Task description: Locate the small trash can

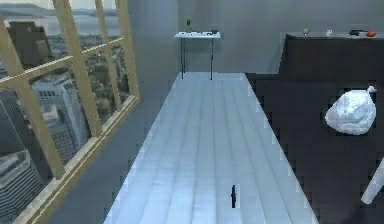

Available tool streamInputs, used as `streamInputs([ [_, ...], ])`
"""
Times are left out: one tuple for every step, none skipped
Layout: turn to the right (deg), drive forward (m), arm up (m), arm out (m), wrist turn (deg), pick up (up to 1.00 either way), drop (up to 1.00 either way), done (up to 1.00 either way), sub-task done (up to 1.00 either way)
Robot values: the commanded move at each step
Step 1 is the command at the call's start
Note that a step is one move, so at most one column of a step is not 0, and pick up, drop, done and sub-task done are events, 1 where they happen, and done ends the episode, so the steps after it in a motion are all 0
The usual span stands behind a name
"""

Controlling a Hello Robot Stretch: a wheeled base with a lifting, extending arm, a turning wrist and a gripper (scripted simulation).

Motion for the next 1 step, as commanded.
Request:
streamInputs([
  [39.0,0.00,0.00,0.00,0.0,0.00,0.00,0.00,0.00],
])
